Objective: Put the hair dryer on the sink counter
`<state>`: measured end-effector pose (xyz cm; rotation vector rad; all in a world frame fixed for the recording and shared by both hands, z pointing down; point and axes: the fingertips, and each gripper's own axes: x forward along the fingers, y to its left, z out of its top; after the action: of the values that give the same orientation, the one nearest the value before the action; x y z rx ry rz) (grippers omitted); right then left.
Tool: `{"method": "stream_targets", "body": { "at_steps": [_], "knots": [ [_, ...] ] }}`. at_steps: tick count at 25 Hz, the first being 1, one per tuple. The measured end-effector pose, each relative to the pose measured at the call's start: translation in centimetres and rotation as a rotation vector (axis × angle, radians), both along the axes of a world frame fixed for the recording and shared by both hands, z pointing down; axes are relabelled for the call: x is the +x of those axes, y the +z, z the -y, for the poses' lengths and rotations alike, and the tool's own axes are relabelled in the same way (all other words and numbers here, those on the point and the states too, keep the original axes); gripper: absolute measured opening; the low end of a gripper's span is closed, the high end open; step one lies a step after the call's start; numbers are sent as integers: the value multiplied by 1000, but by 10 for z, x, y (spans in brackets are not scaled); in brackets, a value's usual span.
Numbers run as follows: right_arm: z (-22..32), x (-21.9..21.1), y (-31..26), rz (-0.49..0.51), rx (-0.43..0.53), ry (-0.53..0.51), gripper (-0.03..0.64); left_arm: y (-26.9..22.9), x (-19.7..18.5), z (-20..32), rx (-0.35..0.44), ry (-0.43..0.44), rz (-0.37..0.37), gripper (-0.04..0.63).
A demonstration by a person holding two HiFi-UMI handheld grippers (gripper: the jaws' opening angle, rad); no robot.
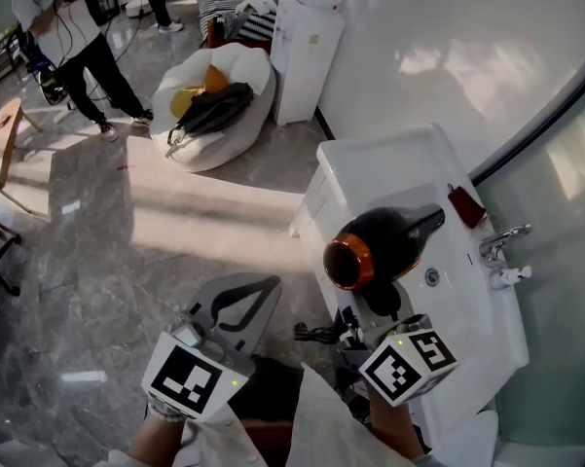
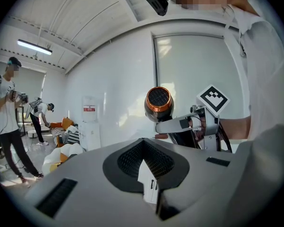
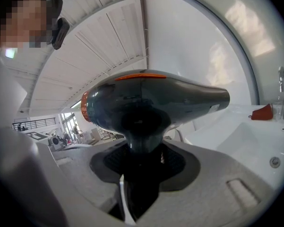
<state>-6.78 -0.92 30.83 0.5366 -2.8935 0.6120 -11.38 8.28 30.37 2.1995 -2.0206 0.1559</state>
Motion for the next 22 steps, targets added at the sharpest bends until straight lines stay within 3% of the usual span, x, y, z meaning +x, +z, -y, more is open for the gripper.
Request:
{"method": "stream_targets", "body": {
  "at_steps": [22],
  "knots": [
    [74, 39, -12, 30, -3, 201, 166, -12, 21, 83, 19, 174, 24, 2]
  ]
}}
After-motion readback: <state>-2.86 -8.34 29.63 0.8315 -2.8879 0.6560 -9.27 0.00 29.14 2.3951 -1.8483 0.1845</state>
